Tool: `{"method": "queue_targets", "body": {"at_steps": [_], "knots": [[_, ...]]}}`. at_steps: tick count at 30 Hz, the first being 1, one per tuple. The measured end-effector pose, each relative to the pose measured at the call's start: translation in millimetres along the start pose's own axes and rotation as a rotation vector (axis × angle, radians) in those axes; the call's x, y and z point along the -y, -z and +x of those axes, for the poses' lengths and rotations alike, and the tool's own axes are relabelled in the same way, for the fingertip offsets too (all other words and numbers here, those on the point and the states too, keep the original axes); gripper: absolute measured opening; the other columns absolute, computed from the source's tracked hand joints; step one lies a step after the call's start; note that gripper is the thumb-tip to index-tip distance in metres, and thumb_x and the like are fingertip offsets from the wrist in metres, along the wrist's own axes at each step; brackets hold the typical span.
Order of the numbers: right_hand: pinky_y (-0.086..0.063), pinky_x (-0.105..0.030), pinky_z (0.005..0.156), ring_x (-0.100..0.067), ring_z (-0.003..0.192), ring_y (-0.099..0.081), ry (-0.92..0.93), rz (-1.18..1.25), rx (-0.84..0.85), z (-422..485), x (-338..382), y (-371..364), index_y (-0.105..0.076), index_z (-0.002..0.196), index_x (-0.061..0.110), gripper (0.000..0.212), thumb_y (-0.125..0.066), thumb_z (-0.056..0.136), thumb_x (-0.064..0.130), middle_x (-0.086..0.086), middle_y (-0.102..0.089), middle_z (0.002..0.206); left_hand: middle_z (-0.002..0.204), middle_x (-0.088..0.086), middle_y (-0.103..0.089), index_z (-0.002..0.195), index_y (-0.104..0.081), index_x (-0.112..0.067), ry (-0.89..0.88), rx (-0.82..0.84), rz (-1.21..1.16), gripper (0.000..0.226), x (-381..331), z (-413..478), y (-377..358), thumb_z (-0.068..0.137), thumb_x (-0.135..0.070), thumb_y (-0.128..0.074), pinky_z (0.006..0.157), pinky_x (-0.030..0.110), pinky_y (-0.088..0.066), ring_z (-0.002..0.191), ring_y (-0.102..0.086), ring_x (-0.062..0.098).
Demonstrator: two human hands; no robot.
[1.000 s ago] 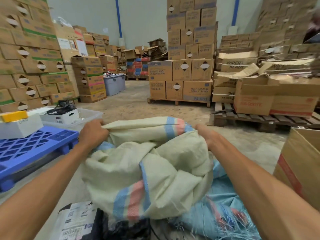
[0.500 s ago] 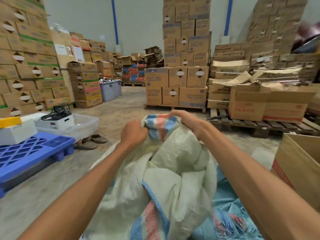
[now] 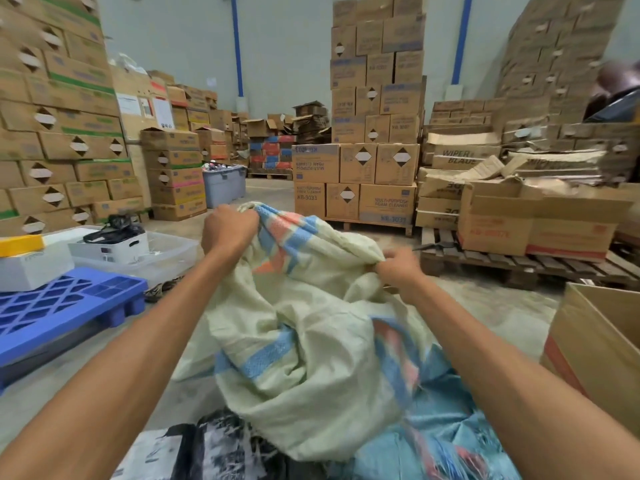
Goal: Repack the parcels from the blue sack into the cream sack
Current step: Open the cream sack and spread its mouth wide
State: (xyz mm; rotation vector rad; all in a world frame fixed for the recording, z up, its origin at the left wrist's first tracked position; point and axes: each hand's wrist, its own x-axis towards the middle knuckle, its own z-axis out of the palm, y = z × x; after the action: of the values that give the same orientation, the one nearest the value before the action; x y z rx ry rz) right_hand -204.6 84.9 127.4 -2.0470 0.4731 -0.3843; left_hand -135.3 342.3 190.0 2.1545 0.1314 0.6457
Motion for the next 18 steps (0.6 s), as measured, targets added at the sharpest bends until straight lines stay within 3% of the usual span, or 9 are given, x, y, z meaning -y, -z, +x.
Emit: {"method": "queue_targets", "body": {"at_steps": [2,4,6,8,9,12,14,16,18], "knots": [[-0.057,-0.042,0.090,-0.030,0.103,-0.066,-0.127,0.287,0.410,3,-11,22,-0.067,0.114,0.003,0.029,-0.067,0.085,0.003,-0.016,-0.069,0.114,0.080,0.010,-0.062,0.071,-0.058,-0.013,-0.165,0.039,0.131,0.016,19,1,6,0.078,-0.027,-0.055,0.063,0.033,-0.042,0.073,-0.054,0.031],[-0.053,-0.040,0.084,-0.028,0.100,-0.065,-0.193,0.331,0.595,-2,-28,40,-0.066,0.108,0.003,0.038,-0.076,0.073,0.013,-0.017,-0.066,0.109,0.069,0.010,-0.058,0.063,-0.050,-0.018,-0.378,0.083,0.308,0.018,47,5,12,0.077,-0.030,-0.054,0.060,0.031,-0.042,0.068,-0.056,0.032],[-0.049,-0.027,0.074,-0.009,0.077,-0.068,-0.212,0.315,0.490,-2,-36,54,-0.063,0.092,0.017,0.031,-0.080,0.075,0.037,-0.009,-0.062,0.102,0.068,0.008,-0.063,0.061,-0.047,-0.024,-0.601,0.137,0.462,0.019,74,10,18,0.073,-0.038,-0.049,0.056,0.032,-0.045,0.066,-0.060,0.032],[-0.049,-0.010,0.057,-0.002,0.066,-0.064,-0.229,0.337,0.302,-3,-34,59,-0.058,0.085,0.029,0.035,-0.050,0.092,0.062,0.003,-0.060,0.096,0.064,-0.001,-0.061,0.060,-0.044,-0.029,-0.734,0.243,0.521,0.024,89,10,23,0.073,-0.049,-0.043,0.056,0.036,-0.049,0.063,-0.059,0.028],[-0.049,-0.007,0.057,-0.005,0.071,-0.063,-0.230,0.397,0.290,-3,-32,58,-0.060,0.087,0.029,0.033,-0.046,0.097,0.057,0.004,-0.060,0.093,0.067,-0.004,-0.060,0.065,-0.048,-0.029,-0.735,0.311,0.487,0.029,90,10,26,0.073,-0.056,-0.039,0.060,0.037,-0.050,0.066,-0.059,0.025],[-0.049,-0.037,0.100,-0.027,0.098,-0.064,-0.253,0.517,0.539,-22,-22,56,-0.071,0.112,0.010,0.034,-0.072,0.087,0.033,-0.011,-0.070,0.106,0.101,-0.011,-0.065,0.109,-0.057,-0.034,-0.554,0.592,0.338,0.058,81,-2,33,0.075,-0.079,-0.040,0.082,0.038,-0.049,0.092,-0.063,0.017],[-0.042,-0.049,0.111,-0.034,0.111,-0.065,-0.232,0.499,0.600,-31,-15,59,-0.069,0.121,0.010,0.053,-0.082,0.078,0.038,-0.014,-0.071,0.118,0.128,-0.013,-0.055,0.139,-0.033,-0.043,-0.478,0.731,0.345,0.086,75,-17,33,0.069,-0.088,-0.052,0.100,0.042,-0.044,0.112,-0.058,0.017],[-0.043,-0.053,0.109,-0.036,0.120,-0.062,-0.222,0.498,0.597,-37,-6,59,-0.066,0.126,0.011,0.064,-0.087,0.072,0.040,-0.016,-0.069,0.123,0.142,-0.006,-0.044,0.147,-0.013,-0.045,-0.544,0.614,0.376,0.112,71,-37,23,0.056,-0.091,-0.060,0.105,0.047,-0.042,0.124,-0.050,0.021],[-0.043,-0.054,0.108,-0.037,0.119,-0.062,-0.181,0.494,0.609,-43,10,51,-0.064,0.128,0.010,0.065,-0.084,0.074,0.040,-0.019,-0.067,0.126,0.131,0.003,-0.045,0.150,-0.015,-0.031,-0.690,0.305,0.276,0.120,63,-58,5,0.055,-0.078,-0.072,0.100,0.045,-0.043,0.117,-0.047,0.022]]}}
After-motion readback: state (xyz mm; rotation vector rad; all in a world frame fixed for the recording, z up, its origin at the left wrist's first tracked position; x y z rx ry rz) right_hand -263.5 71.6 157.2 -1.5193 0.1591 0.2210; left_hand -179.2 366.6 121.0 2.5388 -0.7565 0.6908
